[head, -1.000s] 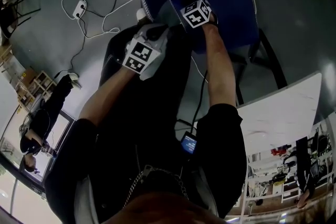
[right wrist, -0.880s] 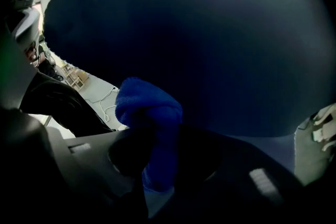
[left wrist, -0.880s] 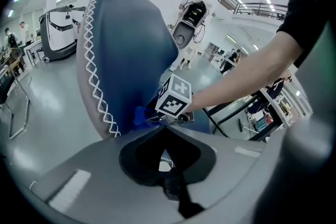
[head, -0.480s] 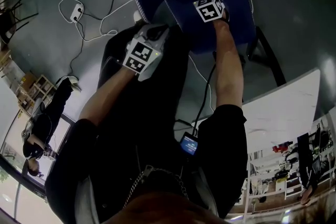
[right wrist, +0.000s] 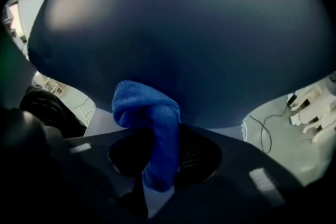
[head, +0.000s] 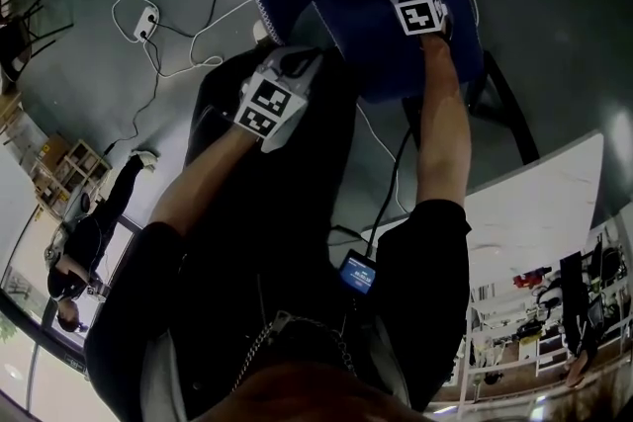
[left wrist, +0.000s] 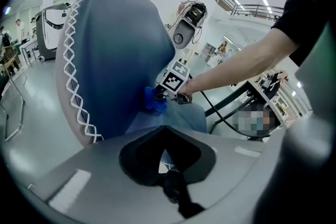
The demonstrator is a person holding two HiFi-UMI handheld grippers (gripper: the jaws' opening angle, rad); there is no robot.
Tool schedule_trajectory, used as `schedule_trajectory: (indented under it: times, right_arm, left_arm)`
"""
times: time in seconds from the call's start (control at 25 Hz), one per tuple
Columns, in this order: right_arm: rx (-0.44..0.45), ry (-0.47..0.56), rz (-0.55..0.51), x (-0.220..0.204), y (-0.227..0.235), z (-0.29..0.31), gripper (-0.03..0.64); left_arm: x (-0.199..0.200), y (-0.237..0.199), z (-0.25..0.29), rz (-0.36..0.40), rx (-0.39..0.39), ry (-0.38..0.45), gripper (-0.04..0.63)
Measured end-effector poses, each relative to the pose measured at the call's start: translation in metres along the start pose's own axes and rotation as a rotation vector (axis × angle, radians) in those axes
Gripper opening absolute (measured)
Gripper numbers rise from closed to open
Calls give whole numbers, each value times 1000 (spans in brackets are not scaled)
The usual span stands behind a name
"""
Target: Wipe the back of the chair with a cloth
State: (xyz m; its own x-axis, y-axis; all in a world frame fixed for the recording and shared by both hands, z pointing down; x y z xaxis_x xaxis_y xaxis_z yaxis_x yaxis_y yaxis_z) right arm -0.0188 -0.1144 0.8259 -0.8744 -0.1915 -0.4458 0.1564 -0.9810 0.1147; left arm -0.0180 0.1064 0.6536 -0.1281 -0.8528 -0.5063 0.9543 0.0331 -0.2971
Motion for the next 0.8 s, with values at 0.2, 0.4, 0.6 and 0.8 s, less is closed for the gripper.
schedule_trajectory:
  times: [0.2,0.4,0.6,0.8]
  right_arm:
    - [-34,-17,123,0,26,-13,109]
    - [-136,-64,138,-6,61,-22,109]
    - [-240,-49,296,-13,96,-39,109]
    - [-333,71,452,-12,115,-65,109]
  left_arm:
    - [2,2,-1,-4,-10,4,9]
    - [5,8,-2,7,-19,16,9]
    - [9,10,-5,8,-27,28,9]
    - [15,9,-12,18,-28,39,9]
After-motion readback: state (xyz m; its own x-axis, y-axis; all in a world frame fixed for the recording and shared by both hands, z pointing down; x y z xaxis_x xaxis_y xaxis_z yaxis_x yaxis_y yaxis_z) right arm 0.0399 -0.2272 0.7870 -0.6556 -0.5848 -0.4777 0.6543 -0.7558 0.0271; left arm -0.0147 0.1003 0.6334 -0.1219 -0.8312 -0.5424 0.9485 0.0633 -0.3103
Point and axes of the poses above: the fingertips, and each gripper's own axes: z forward along the fingers, y to its right, x out of its top, the point moved 2 cm from there along -z, backward along the fingers, and after that the axes turned 3 degrees about -y, right-handed, at the moved point
